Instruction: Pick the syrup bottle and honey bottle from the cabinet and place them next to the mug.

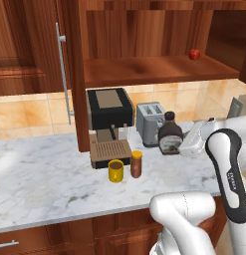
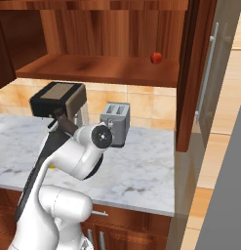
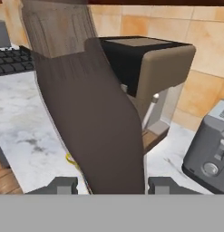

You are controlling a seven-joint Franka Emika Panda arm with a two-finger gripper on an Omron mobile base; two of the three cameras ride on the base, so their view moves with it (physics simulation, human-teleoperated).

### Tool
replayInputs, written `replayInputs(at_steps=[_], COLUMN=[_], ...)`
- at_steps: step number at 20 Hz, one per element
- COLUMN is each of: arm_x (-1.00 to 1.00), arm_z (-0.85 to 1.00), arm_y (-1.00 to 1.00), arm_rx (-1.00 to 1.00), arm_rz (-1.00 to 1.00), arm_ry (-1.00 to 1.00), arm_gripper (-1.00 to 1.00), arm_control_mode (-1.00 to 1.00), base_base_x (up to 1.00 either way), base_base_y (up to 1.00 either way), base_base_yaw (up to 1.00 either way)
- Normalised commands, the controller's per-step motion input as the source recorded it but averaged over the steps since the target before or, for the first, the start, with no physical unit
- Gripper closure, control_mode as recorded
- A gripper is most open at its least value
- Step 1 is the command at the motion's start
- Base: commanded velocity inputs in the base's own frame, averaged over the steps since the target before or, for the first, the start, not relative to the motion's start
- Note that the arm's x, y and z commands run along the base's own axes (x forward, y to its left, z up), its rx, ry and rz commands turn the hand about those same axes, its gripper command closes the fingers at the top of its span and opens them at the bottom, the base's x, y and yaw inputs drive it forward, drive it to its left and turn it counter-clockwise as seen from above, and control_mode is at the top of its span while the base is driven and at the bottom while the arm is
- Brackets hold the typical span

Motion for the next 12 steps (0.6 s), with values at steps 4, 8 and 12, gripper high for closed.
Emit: replayInputs(at_steps=[4, 8, 12], arm_x=[0.44, 0.52, 0.42], arm_z=[-0.52, -0.53, -0.43], arm_y=[0.0, 0.0, 0.0], arm_rx=[0.01, 0.01, 0.05], arm_rz=[0.01, 0.0, 0.0], arm_ry=[0.0, 0.0, 0.0], arm_gripper=[1.0, 1.0, 1.0], arm_control_mode=[-1.0, -1.0, -1.0], base_base_x=[0.0, 0.0, 0.0], base_base_y=[0.0, 0.0, 0.0], base_base_yaw=[0.0, 0.0, 0.0])
